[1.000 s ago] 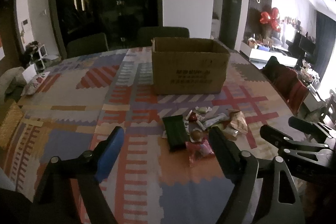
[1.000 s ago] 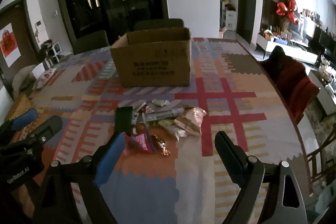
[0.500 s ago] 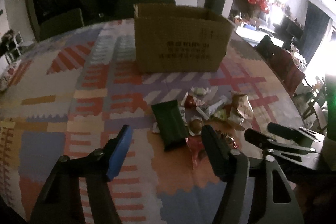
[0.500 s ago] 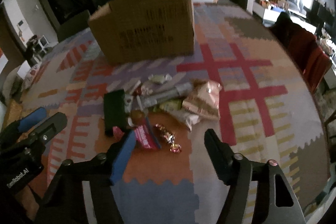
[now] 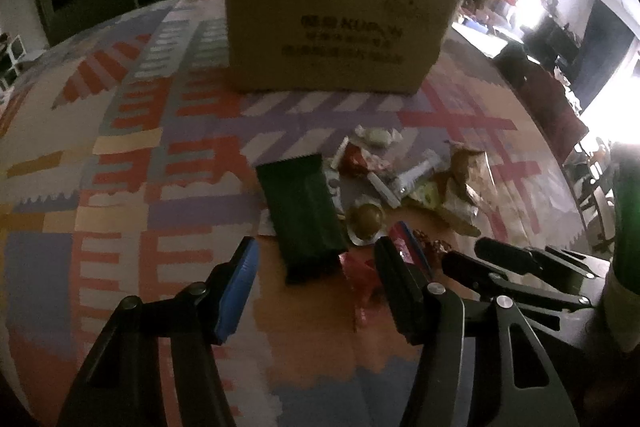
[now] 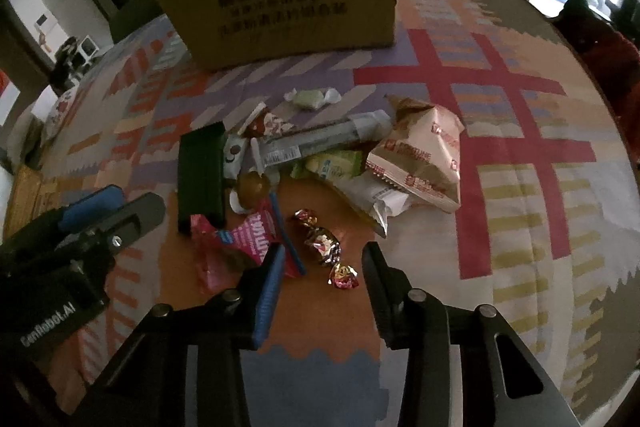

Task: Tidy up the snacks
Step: 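Grasp the dark green bar pack with the left gripper while the right grasps wrapped candies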

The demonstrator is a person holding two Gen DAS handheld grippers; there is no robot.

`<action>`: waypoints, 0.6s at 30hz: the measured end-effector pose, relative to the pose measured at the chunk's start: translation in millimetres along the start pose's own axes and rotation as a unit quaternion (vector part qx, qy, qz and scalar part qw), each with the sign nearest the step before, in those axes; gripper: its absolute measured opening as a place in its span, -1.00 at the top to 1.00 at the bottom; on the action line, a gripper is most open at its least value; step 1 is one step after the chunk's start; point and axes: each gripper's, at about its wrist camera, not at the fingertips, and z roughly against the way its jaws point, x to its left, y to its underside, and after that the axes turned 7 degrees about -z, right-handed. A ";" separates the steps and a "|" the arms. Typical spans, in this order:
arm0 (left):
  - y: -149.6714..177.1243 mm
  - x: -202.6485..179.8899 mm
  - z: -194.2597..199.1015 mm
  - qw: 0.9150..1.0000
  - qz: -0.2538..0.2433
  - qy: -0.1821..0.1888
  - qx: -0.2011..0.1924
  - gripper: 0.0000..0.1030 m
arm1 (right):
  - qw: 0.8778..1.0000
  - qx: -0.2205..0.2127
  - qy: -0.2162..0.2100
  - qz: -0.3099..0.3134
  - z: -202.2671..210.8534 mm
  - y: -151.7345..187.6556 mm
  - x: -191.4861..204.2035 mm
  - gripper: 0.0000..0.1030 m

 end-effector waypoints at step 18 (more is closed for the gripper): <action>-9.2 9.1 -41.9 0.999 0.028 -0.011 0.032 -0.07 | 0.999 0.026 -0.015 0.017 -25.5 -9.6 0.7 0.51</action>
